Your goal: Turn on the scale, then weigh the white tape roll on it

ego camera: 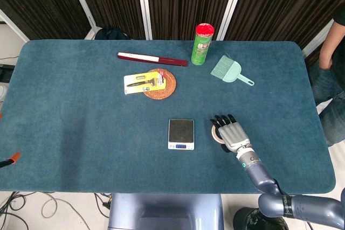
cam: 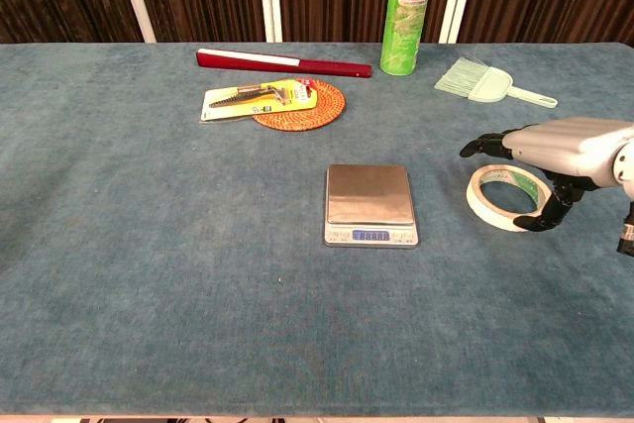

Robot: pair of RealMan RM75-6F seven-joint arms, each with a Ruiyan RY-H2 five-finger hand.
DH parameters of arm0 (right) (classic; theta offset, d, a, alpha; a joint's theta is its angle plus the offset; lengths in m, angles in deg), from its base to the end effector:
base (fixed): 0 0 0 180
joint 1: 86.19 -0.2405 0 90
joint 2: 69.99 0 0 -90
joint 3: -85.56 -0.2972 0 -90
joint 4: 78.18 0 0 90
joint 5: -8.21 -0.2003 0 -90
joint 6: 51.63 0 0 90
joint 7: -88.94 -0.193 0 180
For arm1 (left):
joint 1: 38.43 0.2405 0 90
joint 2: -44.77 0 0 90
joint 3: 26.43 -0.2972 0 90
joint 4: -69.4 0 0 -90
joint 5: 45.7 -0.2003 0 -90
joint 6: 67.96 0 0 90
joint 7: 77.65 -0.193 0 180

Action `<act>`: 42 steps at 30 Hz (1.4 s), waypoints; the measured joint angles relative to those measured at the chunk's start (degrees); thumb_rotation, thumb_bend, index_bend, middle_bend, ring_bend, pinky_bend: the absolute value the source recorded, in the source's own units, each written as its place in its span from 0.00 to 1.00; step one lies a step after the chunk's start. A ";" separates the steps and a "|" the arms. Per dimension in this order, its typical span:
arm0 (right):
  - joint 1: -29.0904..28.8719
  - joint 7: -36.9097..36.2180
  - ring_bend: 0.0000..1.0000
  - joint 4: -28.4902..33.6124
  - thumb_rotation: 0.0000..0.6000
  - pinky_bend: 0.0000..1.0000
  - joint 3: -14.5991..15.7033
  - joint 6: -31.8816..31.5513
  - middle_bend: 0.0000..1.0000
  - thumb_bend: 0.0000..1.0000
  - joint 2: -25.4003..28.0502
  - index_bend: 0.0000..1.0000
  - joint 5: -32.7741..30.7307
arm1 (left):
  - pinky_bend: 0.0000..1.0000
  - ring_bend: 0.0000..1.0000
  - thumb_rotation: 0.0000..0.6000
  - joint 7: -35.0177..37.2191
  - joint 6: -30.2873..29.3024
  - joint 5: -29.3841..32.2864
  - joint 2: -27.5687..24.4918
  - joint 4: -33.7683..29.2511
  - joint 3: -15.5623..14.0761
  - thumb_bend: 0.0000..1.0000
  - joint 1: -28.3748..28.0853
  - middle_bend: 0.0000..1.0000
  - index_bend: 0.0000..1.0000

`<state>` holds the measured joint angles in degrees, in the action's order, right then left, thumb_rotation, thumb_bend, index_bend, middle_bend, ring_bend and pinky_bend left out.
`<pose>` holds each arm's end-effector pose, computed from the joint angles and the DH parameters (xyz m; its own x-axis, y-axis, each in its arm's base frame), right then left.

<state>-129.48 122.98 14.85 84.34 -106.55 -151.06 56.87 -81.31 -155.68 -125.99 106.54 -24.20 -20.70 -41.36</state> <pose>-0.2263 -0.3853 -0.0096 0.6176 -0.3972 0.6788 -0.7865 -0.3088 0.5349 -0.3574 0.2286 0.2232 0.4635 -0.0739 0.8830 0.8831 0.1202 -0.4535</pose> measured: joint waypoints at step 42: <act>0.27 -1.05 0.30 -8.01 1.00 0.21 0.59 3.90 0.31 0.41 -2.82 0.16 0.41 | 0.00 0.00 1.00 -1.52 0.02 0.17 0.52 0.00 -0.07 0.03 -0.09 0.00 0.00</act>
<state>-129.21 121.93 6.83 84.93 -102.65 -153.87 57.27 -82.84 -155.66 -125.81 107.06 -24.20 -20.77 -41.45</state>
